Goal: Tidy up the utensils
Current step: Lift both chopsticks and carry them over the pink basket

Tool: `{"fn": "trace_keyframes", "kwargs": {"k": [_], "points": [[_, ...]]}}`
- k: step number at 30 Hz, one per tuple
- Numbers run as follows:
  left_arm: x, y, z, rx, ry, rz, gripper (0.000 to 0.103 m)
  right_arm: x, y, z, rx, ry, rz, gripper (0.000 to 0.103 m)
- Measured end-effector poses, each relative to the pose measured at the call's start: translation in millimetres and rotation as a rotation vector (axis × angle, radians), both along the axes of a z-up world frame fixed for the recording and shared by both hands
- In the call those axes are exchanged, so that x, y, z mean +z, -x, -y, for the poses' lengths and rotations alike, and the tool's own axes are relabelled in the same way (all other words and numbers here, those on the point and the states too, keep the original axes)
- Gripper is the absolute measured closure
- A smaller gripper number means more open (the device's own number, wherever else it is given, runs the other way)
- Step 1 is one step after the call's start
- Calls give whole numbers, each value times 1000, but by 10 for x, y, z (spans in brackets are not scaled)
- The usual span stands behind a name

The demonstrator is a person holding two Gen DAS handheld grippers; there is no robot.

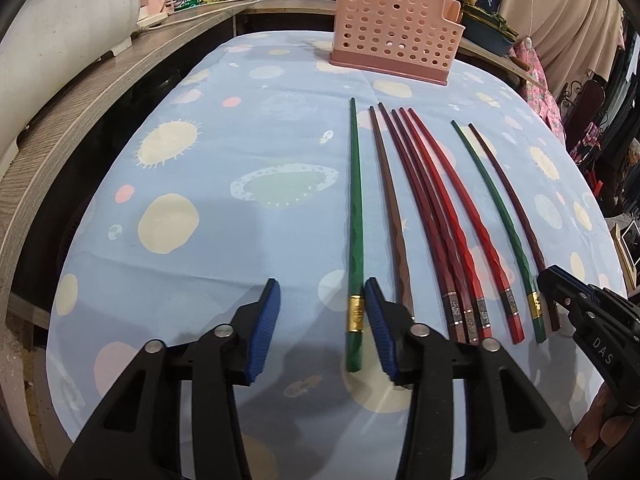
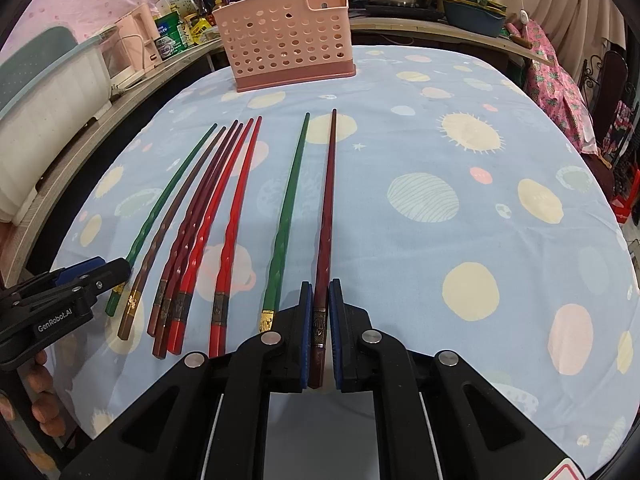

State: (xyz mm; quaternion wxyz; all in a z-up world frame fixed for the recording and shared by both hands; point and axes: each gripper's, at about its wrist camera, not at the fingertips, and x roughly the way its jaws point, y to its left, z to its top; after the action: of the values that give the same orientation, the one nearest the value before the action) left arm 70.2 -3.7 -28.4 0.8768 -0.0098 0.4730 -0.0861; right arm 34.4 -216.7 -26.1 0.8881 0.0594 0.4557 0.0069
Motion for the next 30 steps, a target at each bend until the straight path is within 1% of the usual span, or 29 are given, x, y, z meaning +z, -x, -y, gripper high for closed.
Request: {"fn": "trace_keyframes", "kwargs": {"k": [2,3,4,5,12,17,23,30], "points": [[3,-3,-16,-3,7,-3,76,0,0,1,0,0,0,95],[4,-8,-24,-5,12,-6,82,0,-2,-1,0,0,0,95],[1,-18,-31,-7,16,-8,87,0,0,1,0,1,0,95],[-3,-26,-33,-11,20,-11,93,-1,-1,0,1,1,-1,95],[11,-41,-58,-16,35,-22,96,21,-16,15,0,-5,-6,96],[85,-44,-96,-8,42,-14,96,144,-45,50,-3,-14,19,96],[311,-78,-167,9,62,25,96,445,-100,109,-7,-19,88,96],[688,-185,-238,29,84,96,96,813,-247,207,-20,-25,163,96]]}}
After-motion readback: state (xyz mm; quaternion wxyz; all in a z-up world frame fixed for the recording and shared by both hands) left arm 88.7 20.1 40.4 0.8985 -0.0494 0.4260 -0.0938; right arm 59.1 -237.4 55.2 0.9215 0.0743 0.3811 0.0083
